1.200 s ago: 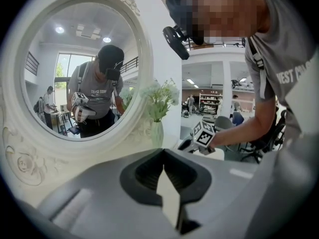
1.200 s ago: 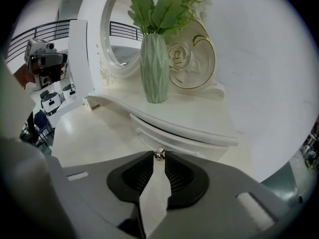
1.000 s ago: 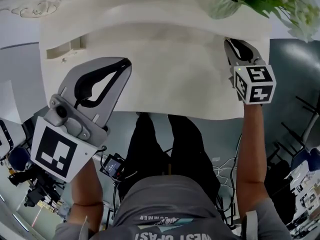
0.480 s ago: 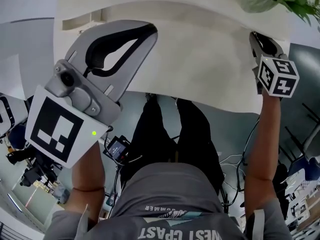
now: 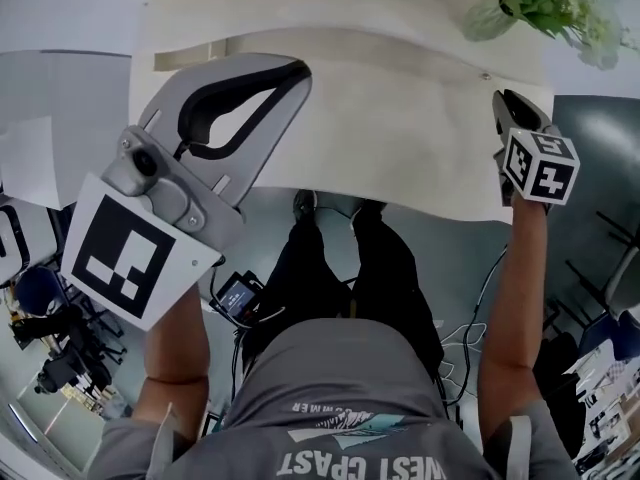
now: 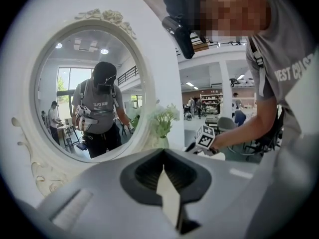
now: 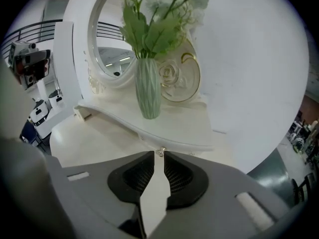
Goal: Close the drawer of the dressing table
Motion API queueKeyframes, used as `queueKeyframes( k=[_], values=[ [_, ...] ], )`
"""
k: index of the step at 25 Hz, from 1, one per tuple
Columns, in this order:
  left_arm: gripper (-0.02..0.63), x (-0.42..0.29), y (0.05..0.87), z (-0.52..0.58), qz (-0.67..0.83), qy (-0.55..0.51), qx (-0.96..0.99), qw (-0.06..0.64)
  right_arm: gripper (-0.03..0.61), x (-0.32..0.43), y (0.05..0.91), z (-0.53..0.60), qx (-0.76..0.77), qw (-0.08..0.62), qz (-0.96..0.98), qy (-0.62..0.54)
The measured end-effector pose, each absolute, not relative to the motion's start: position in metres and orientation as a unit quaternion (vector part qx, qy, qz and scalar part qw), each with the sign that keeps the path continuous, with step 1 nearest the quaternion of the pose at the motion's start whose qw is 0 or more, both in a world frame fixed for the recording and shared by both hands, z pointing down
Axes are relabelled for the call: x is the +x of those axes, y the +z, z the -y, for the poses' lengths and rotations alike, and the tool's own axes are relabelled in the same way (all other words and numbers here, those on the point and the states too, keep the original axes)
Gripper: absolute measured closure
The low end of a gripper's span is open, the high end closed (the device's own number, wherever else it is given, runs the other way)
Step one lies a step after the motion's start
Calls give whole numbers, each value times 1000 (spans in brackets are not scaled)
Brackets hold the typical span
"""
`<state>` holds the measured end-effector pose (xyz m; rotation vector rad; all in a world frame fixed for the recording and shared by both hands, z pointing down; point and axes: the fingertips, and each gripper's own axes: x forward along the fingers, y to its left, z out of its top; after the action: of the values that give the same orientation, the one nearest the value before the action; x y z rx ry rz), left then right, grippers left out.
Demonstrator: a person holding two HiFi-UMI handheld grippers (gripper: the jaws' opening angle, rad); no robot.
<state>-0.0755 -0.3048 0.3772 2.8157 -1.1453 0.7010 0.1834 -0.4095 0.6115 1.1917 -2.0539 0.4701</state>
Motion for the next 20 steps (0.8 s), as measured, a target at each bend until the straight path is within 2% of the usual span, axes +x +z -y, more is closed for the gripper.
queueKeyframes(
  k=[6, 20],
  values=[
    [612, -77, 335, 280, 360, 213, 908, -16, 577, 174, 527, 377, 467, 307, 815, 151],
    [612, -74, 257, 217, 322, 188, 925, -72, 577, 100, 322, 287, 422, 202, 882, 48]
  ],
)
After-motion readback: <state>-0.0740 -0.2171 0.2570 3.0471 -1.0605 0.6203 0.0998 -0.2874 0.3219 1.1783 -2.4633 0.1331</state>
